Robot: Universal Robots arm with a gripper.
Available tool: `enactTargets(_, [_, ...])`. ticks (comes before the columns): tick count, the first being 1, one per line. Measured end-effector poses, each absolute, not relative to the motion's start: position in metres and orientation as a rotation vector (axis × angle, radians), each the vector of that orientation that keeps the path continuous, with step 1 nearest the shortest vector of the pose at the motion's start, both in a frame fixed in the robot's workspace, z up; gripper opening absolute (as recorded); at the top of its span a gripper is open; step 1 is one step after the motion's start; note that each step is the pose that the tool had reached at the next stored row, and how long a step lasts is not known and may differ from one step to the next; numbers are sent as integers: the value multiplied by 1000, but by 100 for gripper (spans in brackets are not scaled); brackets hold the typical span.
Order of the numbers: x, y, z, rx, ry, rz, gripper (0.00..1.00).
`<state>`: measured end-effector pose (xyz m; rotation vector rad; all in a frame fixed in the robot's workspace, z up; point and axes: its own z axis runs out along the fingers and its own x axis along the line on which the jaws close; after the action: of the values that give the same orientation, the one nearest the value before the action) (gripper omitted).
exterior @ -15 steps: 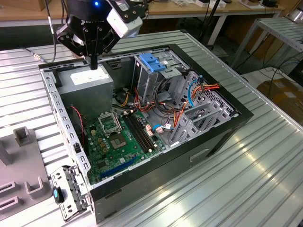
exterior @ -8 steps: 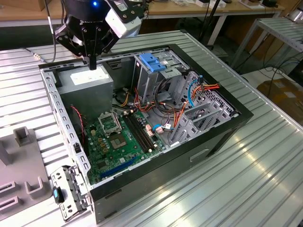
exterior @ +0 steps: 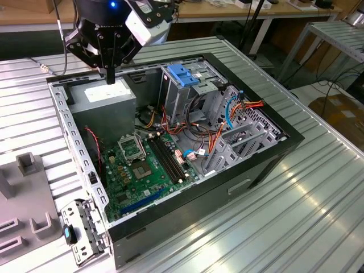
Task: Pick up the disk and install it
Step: 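Reach for the disk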
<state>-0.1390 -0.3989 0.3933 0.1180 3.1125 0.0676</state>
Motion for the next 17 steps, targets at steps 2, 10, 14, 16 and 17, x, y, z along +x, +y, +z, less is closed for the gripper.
enactTargets(2, [-140,-399,393,118,3112,68,11])
enactTargets(10, [-142,-399,393,118,3113,68,11])
enactTargets(14, [-143,-399,393,118,3112,68,11])
enactTargets(16, [-143,-399,393,118,3112,68,11])
enactTargets(17, [-144,-399,393,118,3112,68,11])
